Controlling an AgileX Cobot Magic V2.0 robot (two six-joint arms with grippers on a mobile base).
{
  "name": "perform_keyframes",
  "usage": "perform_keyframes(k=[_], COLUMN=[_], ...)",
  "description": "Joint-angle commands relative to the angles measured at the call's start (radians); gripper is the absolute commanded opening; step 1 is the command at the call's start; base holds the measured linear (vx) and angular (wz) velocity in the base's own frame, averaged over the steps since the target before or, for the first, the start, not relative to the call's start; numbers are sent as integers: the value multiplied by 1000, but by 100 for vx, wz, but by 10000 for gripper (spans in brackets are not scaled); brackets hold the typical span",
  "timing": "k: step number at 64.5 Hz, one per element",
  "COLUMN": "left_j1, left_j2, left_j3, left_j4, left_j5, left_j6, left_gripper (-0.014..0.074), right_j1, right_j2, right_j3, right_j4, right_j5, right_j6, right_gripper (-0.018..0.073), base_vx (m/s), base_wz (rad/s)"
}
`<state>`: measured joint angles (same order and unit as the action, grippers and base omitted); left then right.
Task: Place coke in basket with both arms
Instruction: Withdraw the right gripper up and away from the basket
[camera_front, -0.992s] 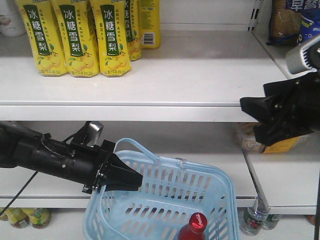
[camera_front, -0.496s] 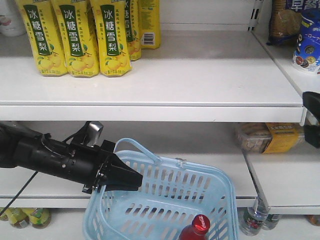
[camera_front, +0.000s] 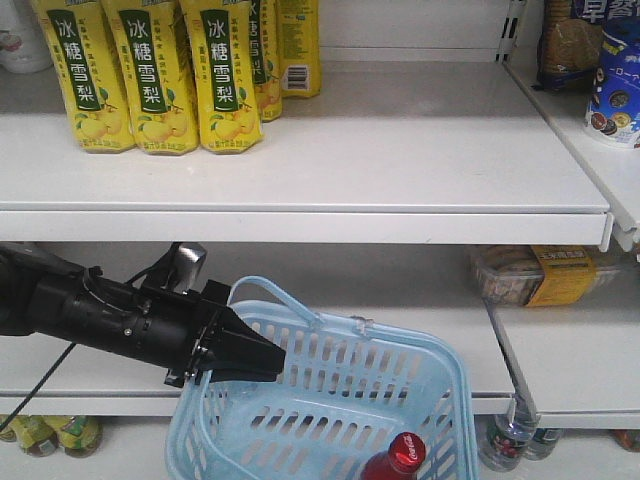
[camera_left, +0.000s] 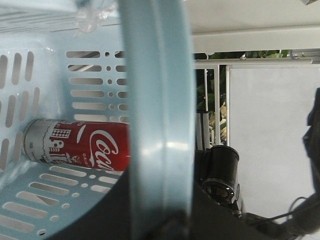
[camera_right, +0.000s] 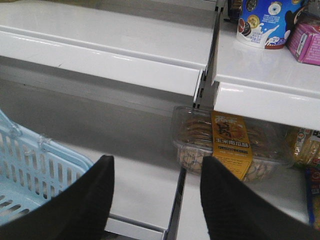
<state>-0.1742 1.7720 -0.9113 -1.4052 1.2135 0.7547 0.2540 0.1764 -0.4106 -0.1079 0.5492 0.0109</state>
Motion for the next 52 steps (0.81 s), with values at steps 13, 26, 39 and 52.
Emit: perform_keyframes(k=[13, 26, 39, 52], left_j1=[1, 1, 1, 1], left_j2=[-46, -46, -46, -46], left_j3=[-22, -22, -22, -22], left_j4=[-104, -104, -104, -104], left_j5=[-4, -4, -4, -4], left_j6=[14, 14, 14, 14], left_gripper=[-6, -6, -6, -6], right_j1=[-4, -4, -4, -4], right_j2=[-163, -163, -163, -163], right_j3=[152, 210, 238, 238], right_j4=[7, -28, -30, -4], right_j5=[-97, -250, -283, -280], right_j6=[-4, -5, 22, 39], right_gripper=[378, 378, 323, 52], base_vx=[0, 0, 0, 0], base_wz=[0, 0, 0, 0])
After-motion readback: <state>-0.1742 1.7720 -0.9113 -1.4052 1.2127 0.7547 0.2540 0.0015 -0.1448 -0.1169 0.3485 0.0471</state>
